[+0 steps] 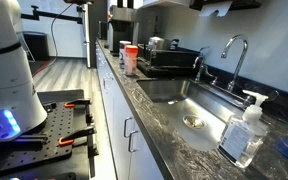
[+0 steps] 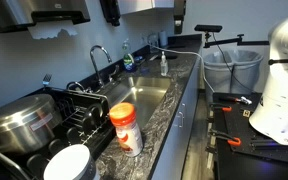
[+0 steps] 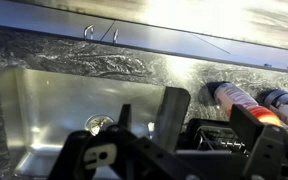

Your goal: Move the soap bottle backwards

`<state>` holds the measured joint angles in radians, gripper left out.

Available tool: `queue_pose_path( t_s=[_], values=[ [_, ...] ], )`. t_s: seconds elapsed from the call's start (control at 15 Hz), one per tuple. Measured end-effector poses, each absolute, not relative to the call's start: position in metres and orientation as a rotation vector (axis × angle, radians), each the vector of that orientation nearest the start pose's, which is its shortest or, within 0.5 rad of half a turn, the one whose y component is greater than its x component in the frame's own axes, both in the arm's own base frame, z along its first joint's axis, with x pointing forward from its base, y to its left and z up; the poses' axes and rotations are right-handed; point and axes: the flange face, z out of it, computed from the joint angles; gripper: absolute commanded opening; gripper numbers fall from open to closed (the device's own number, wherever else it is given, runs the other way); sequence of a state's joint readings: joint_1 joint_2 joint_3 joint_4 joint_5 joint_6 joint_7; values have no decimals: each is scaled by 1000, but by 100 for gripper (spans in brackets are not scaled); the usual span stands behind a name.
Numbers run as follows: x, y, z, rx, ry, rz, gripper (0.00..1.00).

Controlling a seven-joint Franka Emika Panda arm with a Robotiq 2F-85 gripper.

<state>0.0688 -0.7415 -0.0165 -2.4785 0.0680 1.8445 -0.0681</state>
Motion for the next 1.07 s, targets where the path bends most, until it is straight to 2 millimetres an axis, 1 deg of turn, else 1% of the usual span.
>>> queue_pose_path(
  t_s=[0.33, 0.53, 0.73, 0.87, 1.07],
  values=[
    [338, 22, 543, -3061, -149, -168, 100],
    [342, 27, 545, -3112, 73, -213, 100],
    [344, 32, 542, -3161, 311, -236, 100],
    [347, 27, 536, -3184, 477, -229, 100],
    [352, 6, 519, -3182, 742, -181, 100]
  ],
)
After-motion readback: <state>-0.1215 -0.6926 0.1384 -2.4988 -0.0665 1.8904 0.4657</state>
